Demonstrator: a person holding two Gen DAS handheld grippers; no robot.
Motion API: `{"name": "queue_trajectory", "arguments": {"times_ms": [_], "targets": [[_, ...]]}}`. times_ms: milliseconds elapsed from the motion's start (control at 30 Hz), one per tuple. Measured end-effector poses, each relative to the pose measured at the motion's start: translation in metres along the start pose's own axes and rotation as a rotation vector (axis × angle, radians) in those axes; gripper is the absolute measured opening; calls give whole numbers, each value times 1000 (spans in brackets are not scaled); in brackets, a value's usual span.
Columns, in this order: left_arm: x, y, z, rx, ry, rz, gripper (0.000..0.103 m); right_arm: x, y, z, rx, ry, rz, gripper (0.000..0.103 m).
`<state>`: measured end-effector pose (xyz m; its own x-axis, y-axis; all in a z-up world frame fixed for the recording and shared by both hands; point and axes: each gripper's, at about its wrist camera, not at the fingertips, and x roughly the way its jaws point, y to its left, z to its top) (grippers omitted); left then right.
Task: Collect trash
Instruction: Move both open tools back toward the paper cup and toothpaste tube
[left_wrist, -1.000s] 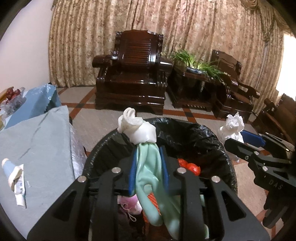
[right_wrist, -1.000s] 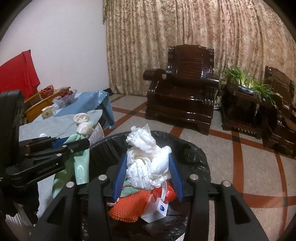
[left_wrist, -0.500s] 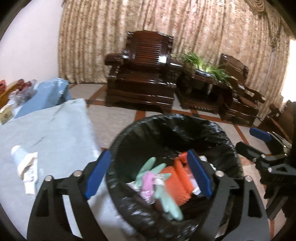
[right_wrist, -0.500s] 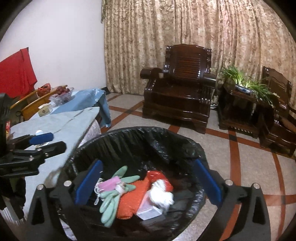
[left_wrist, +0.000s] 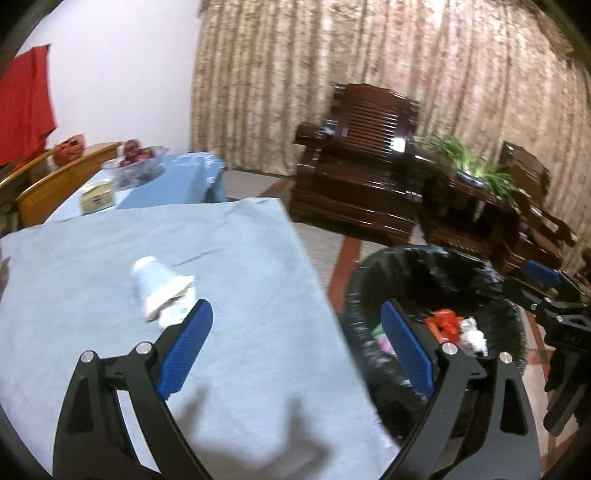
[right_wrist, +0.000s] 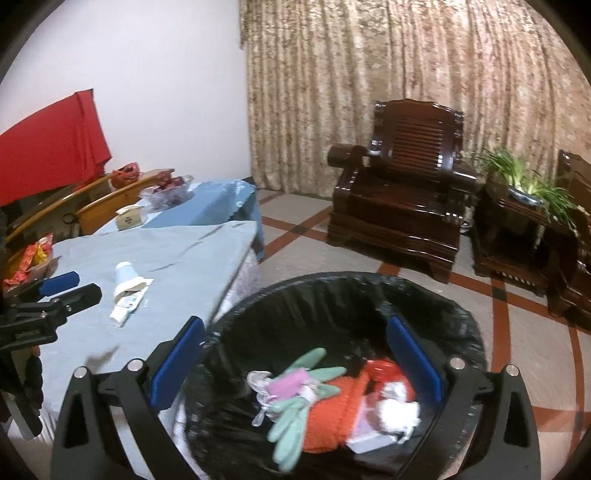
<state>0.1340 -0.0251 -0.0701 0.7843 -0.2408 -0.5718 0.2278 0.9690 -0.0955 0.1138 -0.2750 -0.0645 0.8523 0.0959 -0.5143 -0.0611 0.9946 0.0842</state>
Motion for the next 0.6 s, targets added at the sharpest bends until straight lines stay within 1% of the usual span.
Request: {"name": "queue_trajectory", "arguments": {"times_ms": [200, 467, 600], "targets": [[-15, 42, -4, -36, -15, 83, 90, 11, 36, 6, -30, -5, 40, 97], [-21, 84, -15, -60, -8, 160, 90, 35, 87, 9, -57, -7, 91, 97], [-21, 110, -22, -84, 2, 197, 90, 55, 117, 8, -56, 6, 118, 97]]}}
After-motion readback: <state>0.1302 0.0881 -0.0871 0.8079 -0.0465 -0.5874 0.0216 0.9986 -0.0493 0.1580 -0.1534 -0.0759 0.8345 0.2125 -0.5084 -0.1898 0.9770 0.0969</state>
